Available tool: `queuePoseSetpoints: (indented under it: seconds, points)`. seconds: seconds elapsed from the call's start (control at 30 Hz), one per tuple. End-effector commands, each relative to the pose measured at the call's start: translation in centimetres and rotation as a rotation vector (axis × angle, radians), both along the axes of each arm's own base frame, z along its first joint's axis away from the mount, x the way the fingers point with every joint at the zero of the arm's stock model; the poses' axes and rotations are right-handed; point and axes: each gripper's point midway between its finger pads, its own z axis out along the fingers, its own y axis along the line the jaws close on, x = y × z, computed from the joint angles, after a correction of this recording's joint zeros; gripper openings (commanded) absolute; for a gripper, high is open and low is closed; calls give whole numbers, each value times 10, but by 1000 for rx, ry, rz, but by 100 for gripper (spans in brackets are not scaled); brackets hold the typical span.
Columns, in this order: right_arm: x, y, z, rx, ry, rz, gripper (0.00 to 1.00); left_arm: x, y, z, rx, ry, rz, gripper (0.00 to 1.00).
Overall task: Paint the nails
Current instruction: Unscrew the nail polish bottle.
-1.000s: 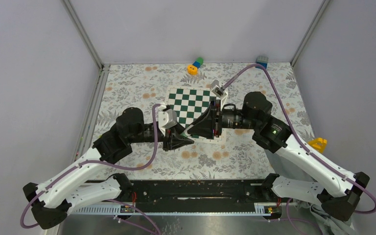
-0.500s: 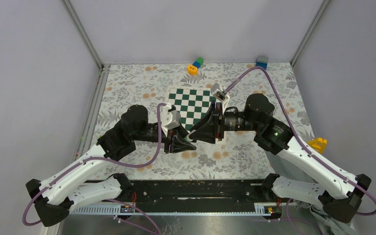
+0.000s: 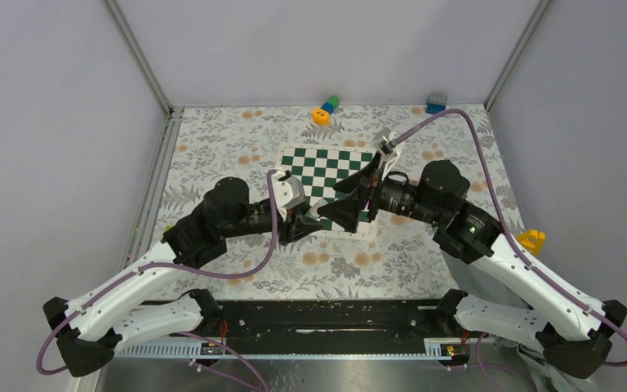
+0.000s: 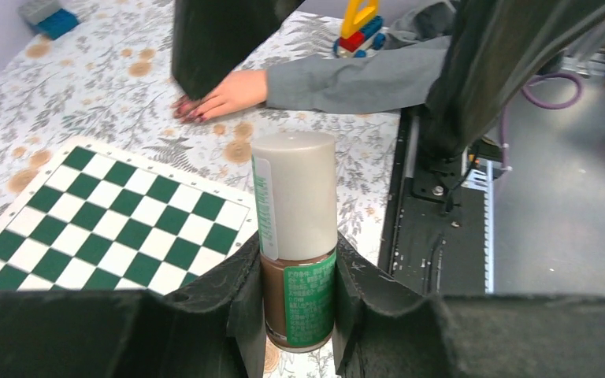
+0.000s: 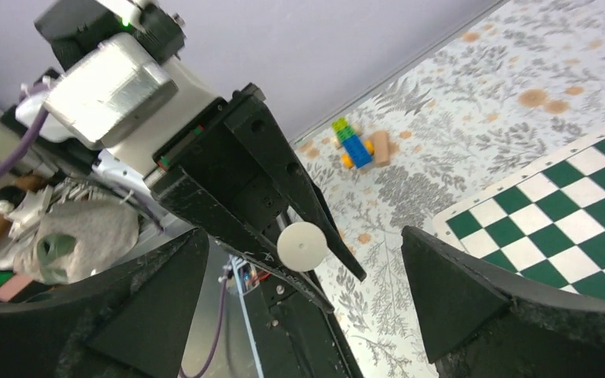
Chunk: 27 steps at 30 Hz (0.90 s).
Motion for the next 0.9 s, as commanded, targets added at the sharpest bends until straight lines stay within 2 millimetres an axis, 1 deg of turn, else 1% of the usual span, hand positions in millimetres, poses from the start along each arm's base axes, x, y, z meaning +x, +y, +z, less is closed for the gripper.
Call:
queuePoseSetpoints:
  seconds: [0.0,0.1,0.17,0.33,0.4,0.5,0.57,0.63,0.73,0.77,0.87]
  points:
    - [19,-17,16,53,-9,-153,100,22,7,8,-8,-56,127,0]
    - [26,-20,11,48,38,-204,99,32,11,5,5,-62,196,0]
    - [31,-21,8,49,87,-238,96,41,16,4,13,-73,255,0]
    - [43,-19,3,118,241,-311,92,58,26,0,34,-85,364,0]
    - [43,-14,5,143,275,-298,84,61,28,-1,39,-87,385,0]
    - [43,-5,5,163,314,-272,77,66,31,-2,47,-88,420,0]
    - [42,1,5,168,336,-252,75,68,32,-4,51,-83,431,0]
    - [43,7,2,161,355,-235,71,72,35,-5,58,-85,460,0]
    - [45,12,-3,155,381,-229,65,73,34,-6,64,-82,464,0]
    - [46,14,2,174,373,-224,65,74,34,-7,67,-81,465,0]
    - [48,16,3,184,371,-226,63,75,34,-9,73,-77,467,0]
